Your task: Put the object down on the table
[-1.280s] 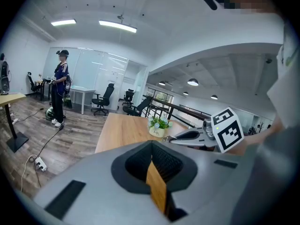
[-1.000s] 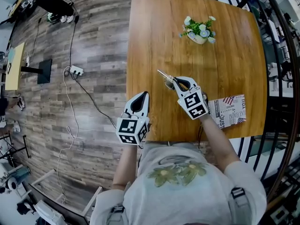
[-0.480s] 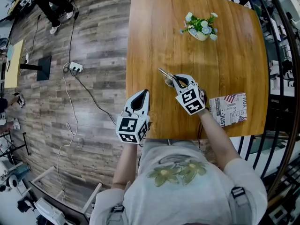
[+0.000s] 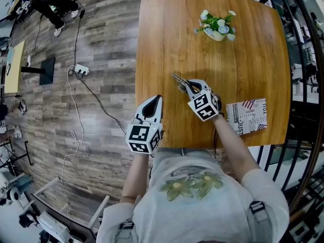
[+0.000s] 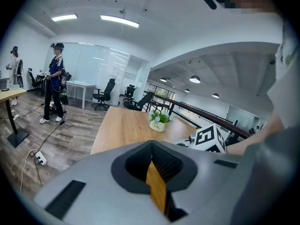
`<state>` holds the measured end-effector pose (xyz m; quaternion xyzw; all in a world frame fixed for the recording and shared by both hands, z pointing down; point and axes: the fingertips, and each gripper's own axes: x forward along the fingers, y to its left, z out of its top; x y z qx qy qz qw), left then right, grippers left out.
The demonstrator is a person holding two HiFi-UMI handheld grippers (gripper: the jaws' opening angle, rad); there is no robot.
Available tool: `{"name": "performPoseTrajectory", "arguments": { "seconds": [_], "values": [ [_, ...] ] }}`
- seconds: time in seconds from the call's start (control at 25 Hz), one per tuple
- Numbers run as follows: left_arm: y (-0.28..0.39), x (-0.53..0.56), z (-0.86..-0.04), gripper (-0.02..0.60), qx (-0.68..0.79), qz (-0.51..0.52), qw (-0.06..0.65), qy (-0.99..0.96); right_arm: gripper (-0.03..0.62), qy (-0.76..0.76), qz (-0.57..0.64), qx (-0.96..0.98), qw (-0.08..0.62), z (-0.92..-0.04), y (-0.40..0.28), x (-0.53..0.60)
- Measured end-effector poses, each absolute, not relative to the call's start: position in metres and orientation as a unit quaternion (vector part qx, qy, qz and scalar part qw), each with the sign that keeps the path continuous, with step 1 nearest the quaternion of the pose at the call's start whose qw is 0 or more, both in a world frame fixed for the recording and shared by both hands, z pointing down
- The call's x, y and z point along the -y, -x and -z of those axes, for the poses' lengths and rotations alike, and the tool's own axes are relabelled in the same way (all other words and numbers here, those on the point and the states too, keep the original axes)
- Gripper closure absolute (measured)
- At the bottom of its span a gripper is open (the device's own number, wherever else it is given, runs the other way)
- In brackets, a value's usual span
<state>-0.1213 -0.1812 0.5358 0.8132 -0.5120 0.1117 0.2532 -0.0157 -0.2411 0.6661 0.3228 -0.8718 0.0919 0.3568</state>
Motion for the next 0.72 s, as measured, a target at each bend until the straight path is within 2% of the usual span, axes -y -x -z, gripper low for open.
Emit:
{"name": "performPoseTrajectory", "arguments": {
  "seconds": [0.72],
  "values": [
    [0.119, 0.167, -0.539, 0.569, 0.517, -0.114, 0.256, -0.809, 0.56, -0.312, -0.11, 0.864, 0.38, -0.692, 0.015, 0.222]
  ]
}}
